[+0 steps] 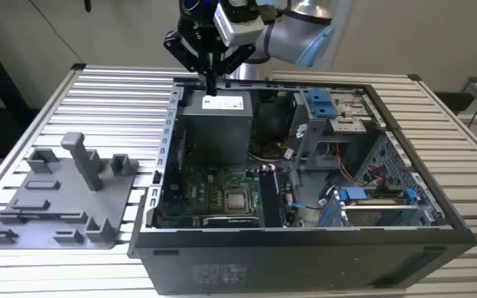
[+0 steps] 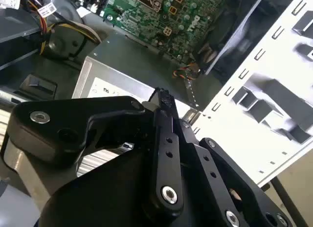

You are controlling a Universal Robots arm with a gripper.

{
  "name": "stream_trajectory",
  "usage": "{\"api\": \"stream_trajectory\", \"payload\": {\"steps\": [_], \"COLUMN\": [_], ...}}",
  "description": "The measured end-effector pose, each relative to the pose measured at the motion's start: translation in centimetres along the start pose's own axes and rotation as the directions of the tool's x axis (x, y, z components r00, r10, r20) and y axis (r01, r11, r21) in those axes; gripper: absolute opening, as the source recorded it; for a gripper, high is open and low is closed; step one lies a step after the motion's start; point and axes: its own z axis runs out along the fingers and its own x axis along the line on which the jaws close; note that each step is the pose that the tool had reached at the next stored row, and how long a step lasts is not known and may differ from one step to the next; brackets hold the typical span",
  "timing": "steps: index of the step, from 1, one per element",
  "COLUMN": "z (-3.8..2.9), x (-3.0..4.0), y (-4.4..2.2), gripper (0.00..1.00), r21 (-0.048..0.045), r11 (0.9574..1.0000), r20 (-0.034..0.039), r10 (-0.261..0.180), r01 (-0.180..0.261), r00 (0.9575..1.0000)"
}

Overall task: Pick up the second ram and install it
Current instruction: 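Reach for the second ram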

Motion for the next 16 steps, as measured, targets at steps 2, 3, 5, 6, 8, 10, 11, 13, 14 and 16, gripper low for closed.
{"api": "stream_trajectory", "payload": {"steps": [2, 3, 5, 6, 8, 10, 11, 13, 14, 16], "z": [0.00, 0.00, 0.00, 0.00, -0.03, -0.18, -0.19, -0.22, -0.24, -0.25], "x": [0.00, 0.00, 0.00, 0.00, 0.00, 0.00, 0.00, 0.00, 0.00, 0.00], "y": [0.00, 0.00, 0.00, 0.00, 0.00, 0.01, 0.01, 0.01, 0.01, 0.01], "gripper": [0.11, 0.11, 0.11, 0.11, 0.11, 0.11, 0.11, 0.11, 0.11, 0.11], "r21": [0.0000, 0.0000, 0.0000, -0.0001, 0.0000, 0.0000, 0.0000, 0.0000, 0.0000, 0.0000], "r11": [1.0000, 1.0000, 1.0000, 1.0000, 1.0000, 1.0000, 1.0000, 1.0000, 1.0000, 1.0000], "r20": [0.0001, 0.0000, 0.0000, 0.0000, 0.0001, 0.0000, 0.0000, 0.0000, 0.0000, 0.0000], "r10": [0.000, 0.000, 0.000, 0.000, 0.000, 0.000, 0.000, 0.000, 0.000, 0.000], "r01": [0.000, 0.000, 0.000, 0.000, 0.000, 0.000, 0.000, 0.000, 0.000, 0.000], "r00": [1.0000, 1.0000, 1.0000, 1.0000, 1.0000, 1.0000, 1.0000, 1.0000, 1.0000, 1.0000]}}
